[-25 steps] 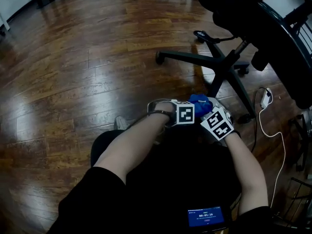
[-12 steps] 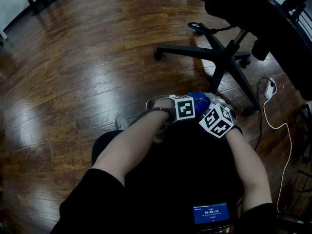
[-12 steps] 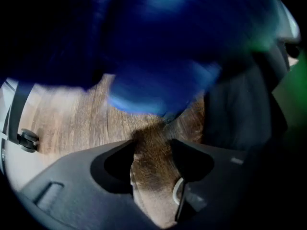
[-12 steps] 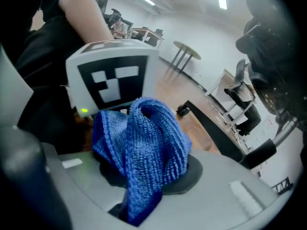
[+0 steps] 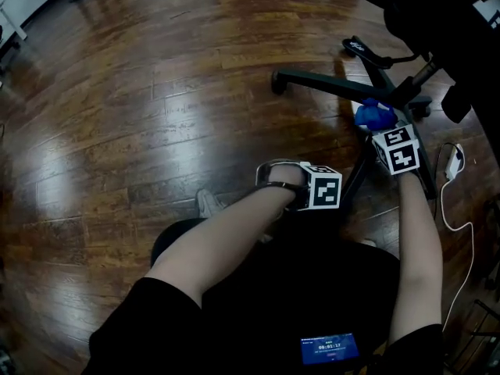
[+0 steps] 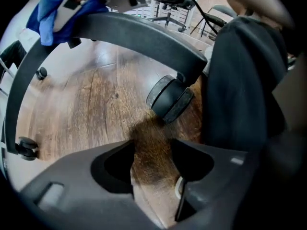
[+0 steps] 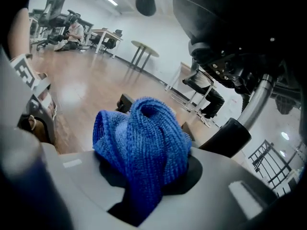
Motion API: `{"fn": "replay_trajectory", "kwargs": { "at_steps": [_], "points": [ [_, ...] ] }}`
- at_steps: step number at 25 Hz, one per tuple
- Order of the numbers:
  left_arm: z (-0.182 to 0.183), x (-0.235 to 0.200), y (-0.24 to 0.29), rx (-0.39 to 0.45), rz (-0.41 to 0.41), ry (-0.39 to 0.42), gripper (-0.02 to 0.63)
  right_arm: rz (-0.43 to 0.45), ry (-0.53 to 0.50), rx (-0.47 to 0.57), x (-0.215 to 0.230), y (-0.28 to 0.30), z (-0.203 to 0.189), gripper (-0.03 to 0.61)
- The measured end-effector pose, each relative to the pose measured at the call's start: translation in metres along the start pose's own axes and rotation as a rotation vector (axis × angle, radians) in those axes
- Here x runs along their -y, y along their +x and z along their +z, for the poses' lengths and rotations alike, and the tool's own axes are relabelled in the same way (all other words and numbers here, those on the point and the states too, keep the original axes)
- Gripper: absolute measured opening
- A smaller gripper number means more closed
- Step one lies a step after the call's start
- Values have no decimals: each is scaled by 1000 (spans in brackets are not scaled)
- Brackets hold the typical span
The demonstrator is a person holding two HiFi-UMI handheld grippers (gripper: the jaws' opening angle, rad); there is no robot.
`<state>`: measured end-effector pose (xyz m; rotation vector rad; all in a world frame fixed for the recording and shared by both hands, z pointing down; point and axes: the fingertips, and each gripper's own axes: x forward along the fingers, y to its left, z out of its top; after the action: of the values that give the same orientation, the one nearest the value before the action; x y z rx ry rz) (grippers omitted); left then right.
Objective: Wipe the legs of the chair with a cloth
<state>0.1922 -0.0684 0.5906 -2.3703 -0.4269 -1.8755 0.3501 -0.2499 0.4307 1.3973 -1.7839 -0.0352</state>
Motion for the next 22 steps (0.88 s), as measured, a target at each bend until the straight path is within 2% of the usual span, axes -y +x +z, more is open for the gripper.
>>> {"fn": "replay_trajectory", "kwargs": {
  "at_steps": [4, 9, 13, 18, 22],
  "points": [
    [1, 1, 1, -10, -2, 18, 255, -59, 31, 13, 25, 7, 5, 107],
    [-1, -1, 2, -11, 4, 10, 253, -86, 28, 28, 15, 2, 5, 100],
    [-1, 0, 3, 4, 12, 3, 253, -13, -19, 5, -24, -13, -3, 100],
    [-6, -2, -1, 30, 18, -9, 253, 117, -143, -20, -97, -39, -12, 100],
    [-21, 2, -10, -4, 11, 31, 224, 202, -185, -19, -138, -60, -18, 100]
  ]
}}
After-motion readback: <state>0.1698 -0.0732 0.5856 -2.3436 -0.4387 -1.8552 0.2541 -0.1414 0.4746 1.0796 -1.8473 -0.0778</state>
